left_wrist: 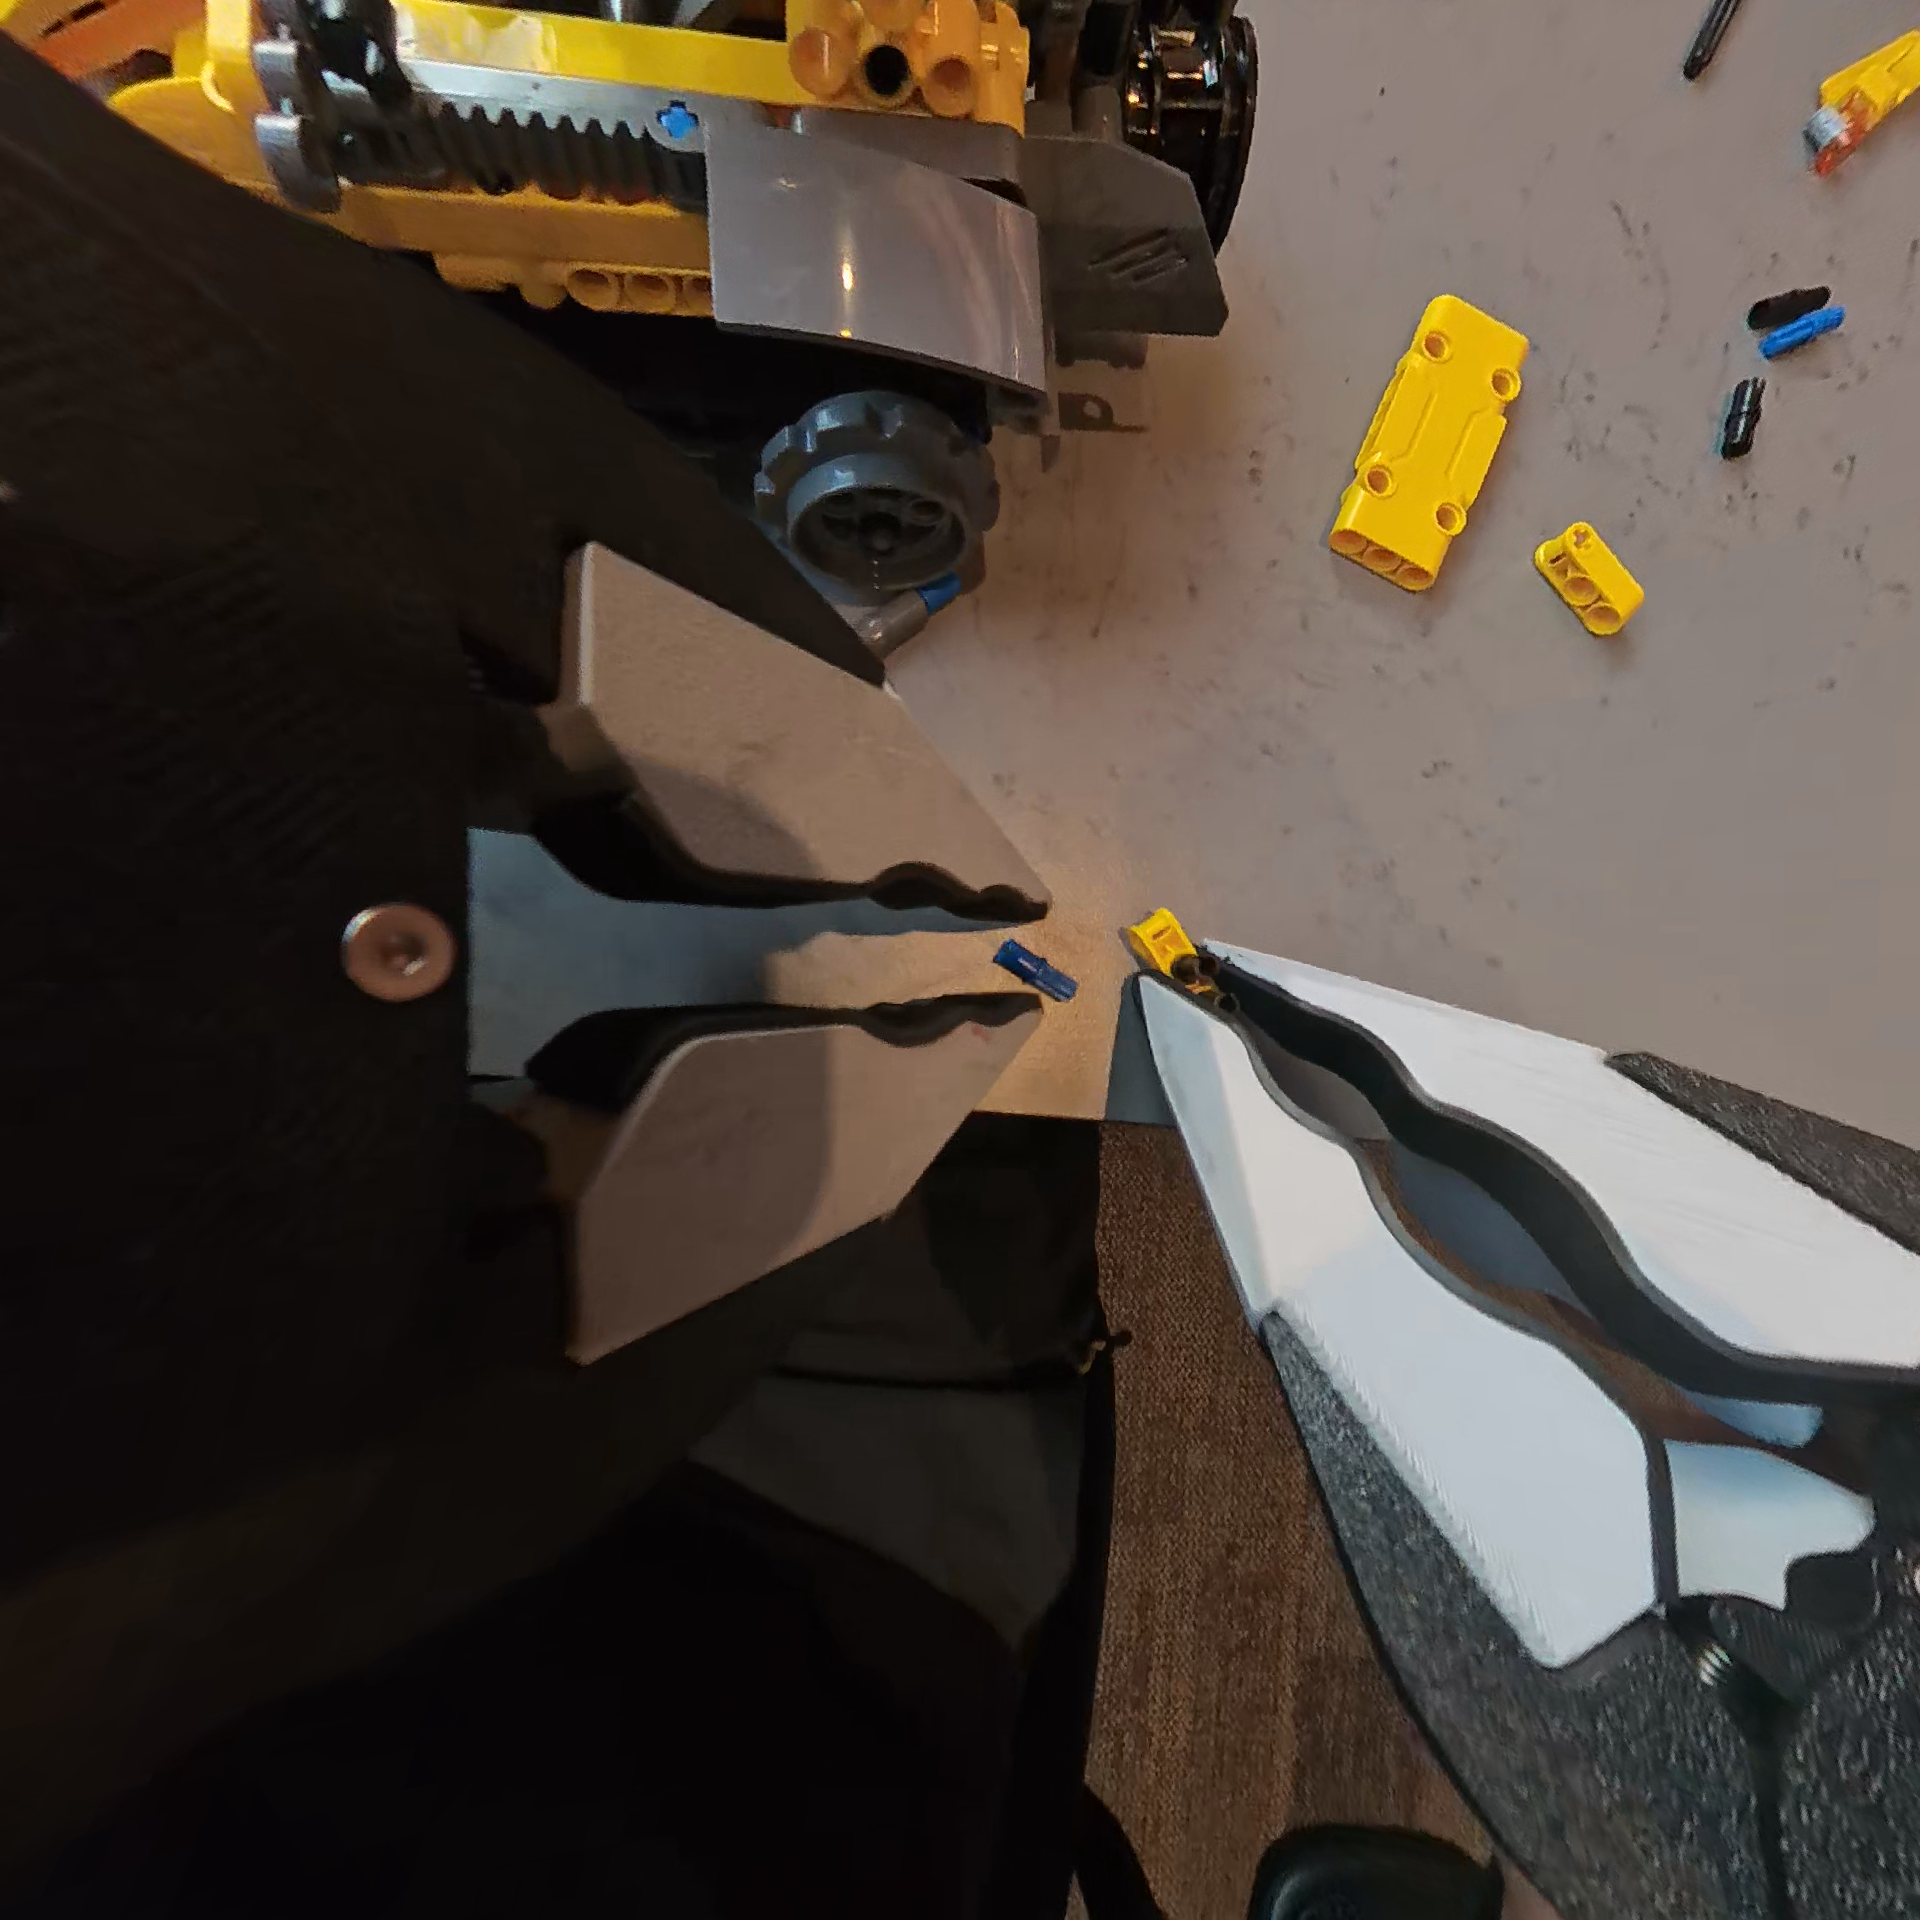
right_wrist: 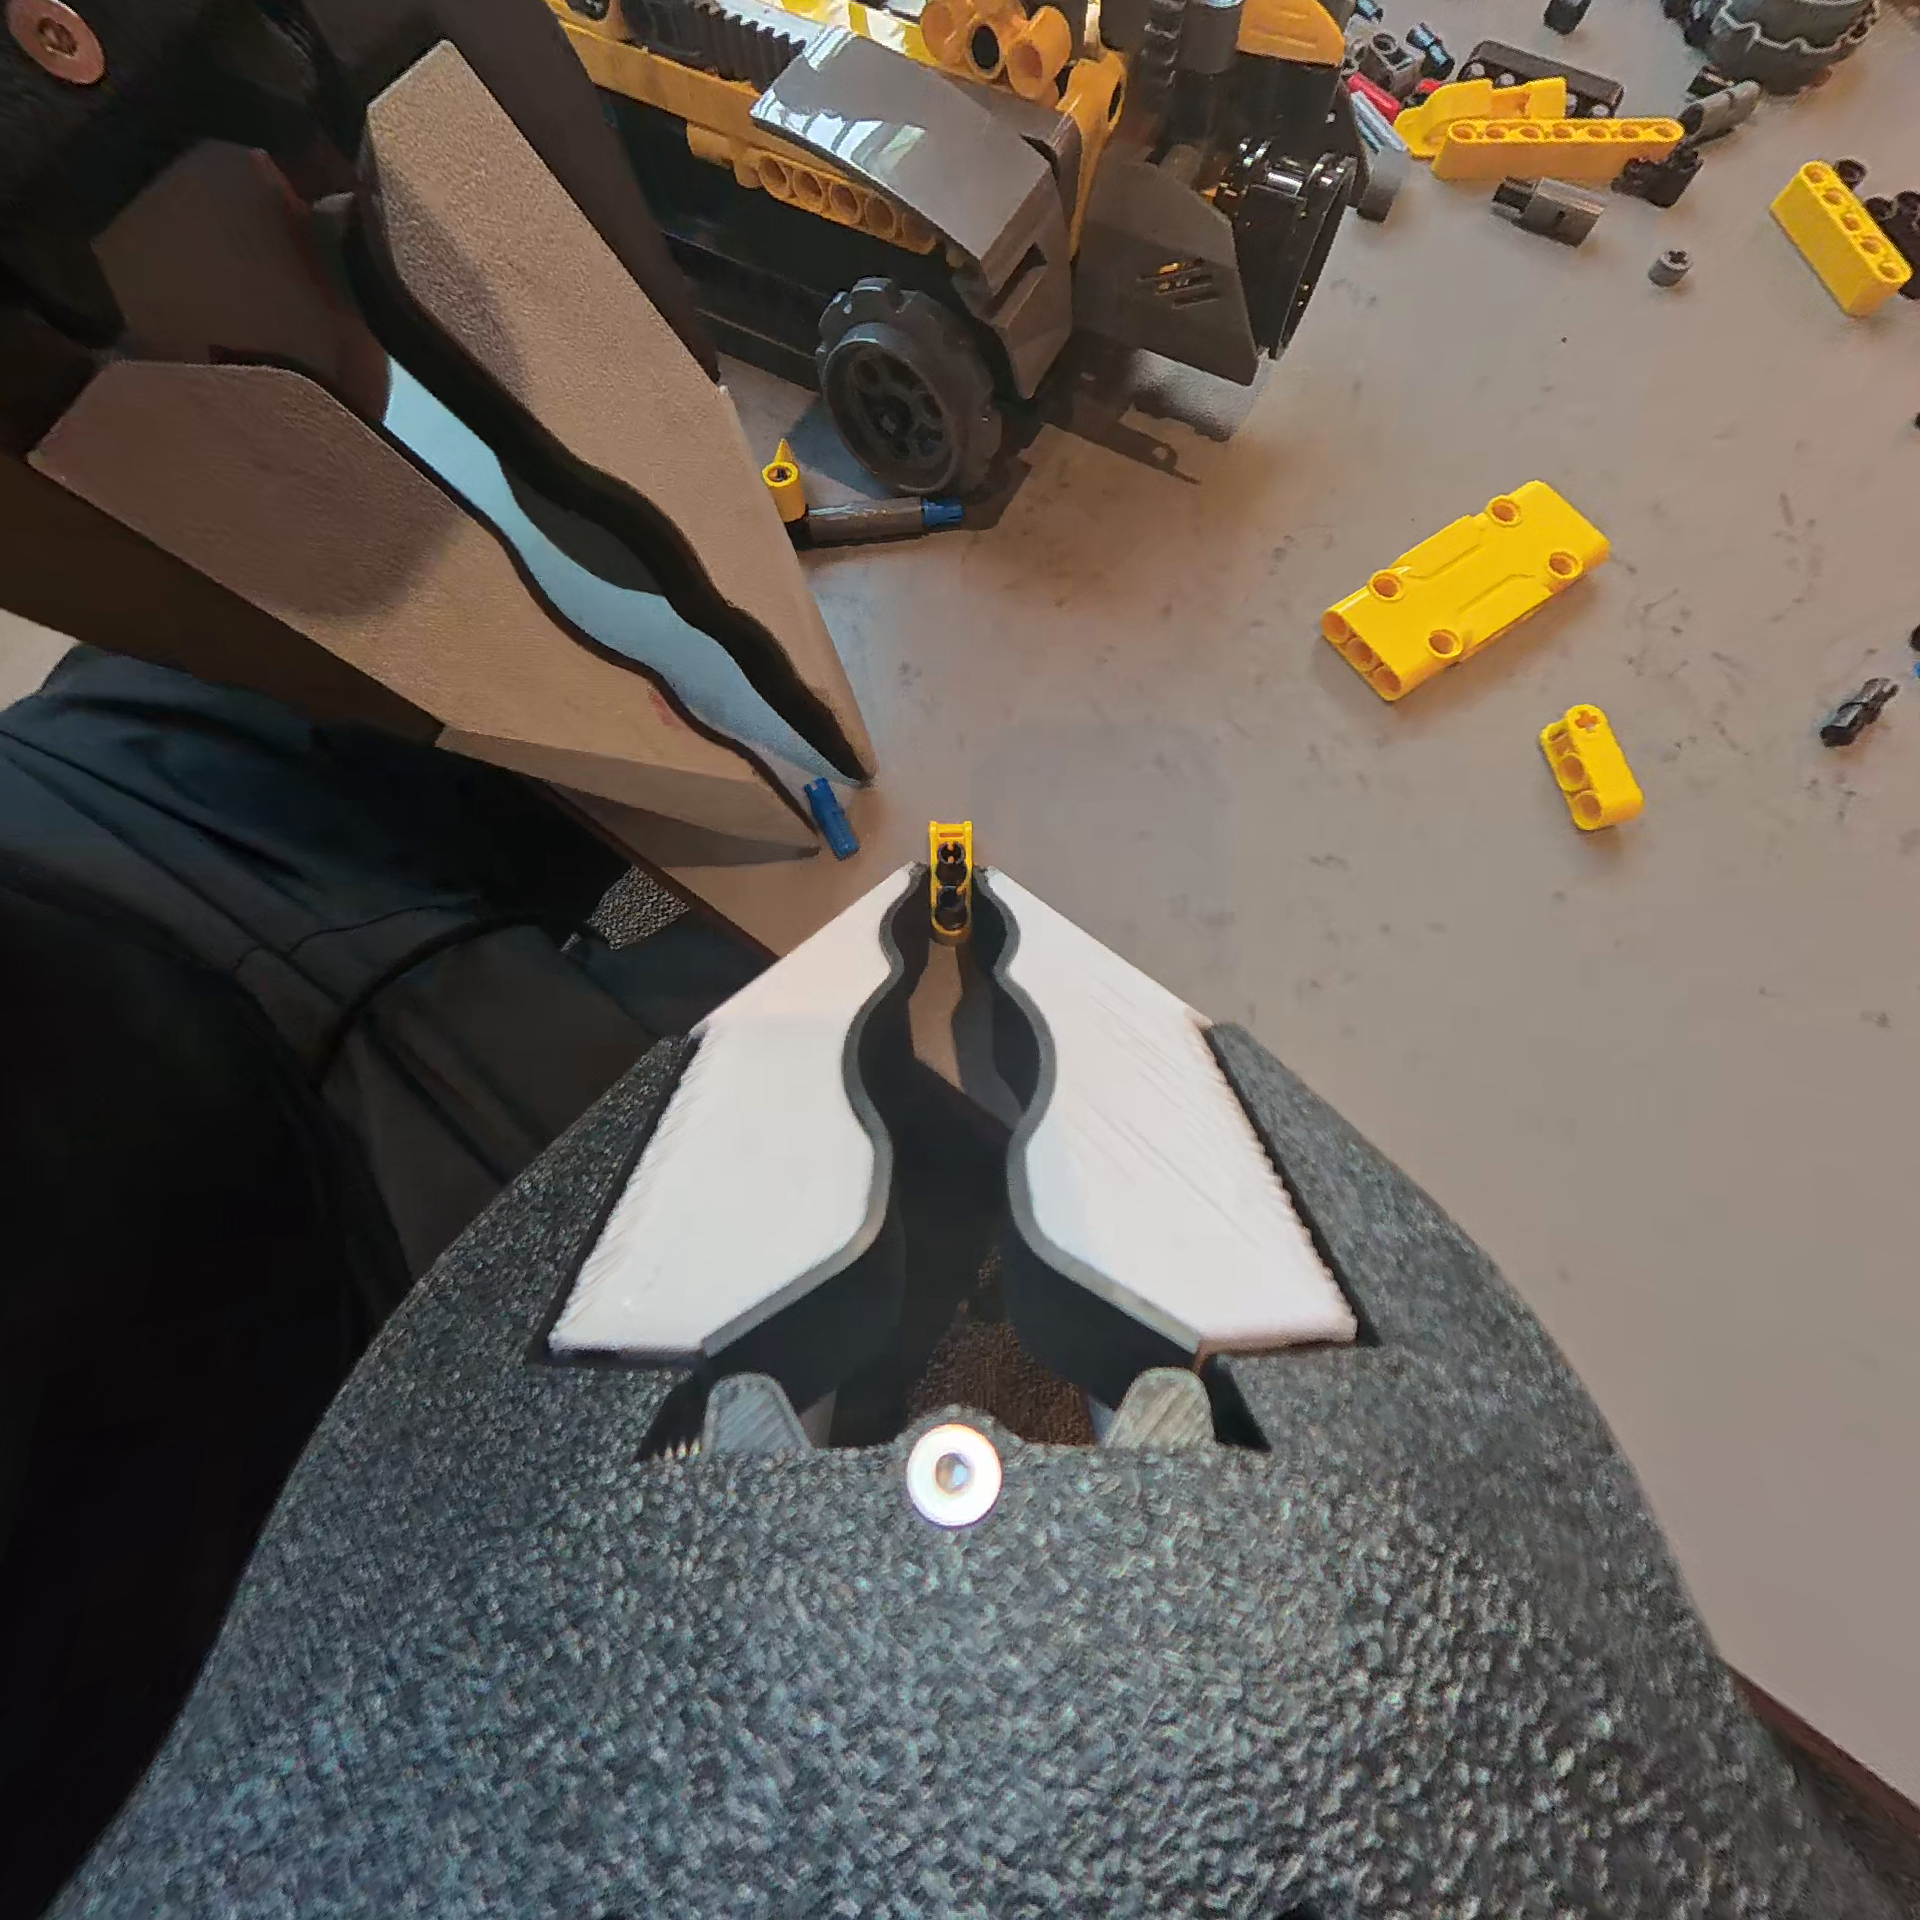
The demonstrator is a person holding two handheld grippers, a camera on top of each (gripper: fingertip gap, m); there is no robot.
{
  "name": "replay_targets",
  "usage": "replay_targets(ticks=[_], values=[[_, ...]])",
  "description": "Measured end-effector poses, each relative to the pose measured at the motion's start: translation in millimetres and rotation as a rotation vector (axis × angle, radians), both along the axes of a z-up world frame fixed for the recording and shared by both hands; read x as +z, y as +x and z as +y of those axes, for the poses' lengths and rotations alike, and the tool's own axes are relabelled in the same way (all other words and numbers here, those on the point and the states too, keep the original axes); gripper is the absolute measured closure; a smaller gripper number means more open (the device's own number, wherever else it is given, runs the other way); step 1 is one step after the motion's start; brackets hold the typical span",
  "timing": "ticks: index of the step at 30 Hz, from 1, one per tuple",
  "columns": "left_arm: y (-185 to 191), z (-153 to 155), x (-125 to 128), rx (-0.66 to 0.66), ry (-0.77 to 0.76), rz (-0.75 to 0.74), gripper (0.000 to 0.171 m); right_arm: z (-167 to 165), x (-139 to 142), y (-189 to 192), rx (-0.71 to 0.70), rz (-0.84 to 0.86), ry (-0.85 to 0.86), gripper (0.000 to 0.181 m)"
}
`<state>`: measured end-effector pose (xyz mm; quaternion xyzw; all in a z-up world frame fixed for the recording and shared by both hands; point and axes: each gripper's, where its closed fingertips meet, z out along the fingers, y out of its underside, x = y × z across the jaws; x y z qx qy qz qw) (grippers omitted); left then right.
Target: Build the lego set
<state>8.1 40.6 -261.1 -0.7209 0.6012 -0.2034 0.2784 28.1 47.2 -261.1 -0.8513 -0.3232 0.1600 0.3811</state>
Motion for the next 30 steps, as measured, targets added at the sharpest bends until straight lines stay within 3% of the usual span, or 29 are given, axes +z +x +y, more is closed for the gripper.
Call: replay_targets(ticks=[1,8,13,17,27,30], values=[[-1.0,0.3,0.1,-0.007,0.003,0.005,0.16,-0.5,0.0,0.4,-0.003,-0.002,-0.001,0.174],[-1.7,-3.2,-0.6,-0.041,-0.022,-0.006,0.17,-3.4,0.1,-0.9,-0.014,0.013,-0.01,0.174],[-0.9,-1.6,-0.7,0.014,-0.066,-0.037,0.17,-0.9,0.2,-1.8,-0.035,0.041,-0.008,0.174],[-2.0,-3.9,0.3,0.046,-0.112,-0.058,0.159,-0.1,0.2,-3.1,-0.044,0.051,-0.01,0.173],[-2.4,1.9,-0.2,-0.02,-0.036,-0.007,0.156,-1.4,0.1,-2.9,-0.042,0.04,-0.009,0.173],[-0.5,-2.3,-0.7,-0.077,-0.048,0.004,0.166,-1.9,0.1,-3.4,-0.044,0.049,-0.014,0.174]])
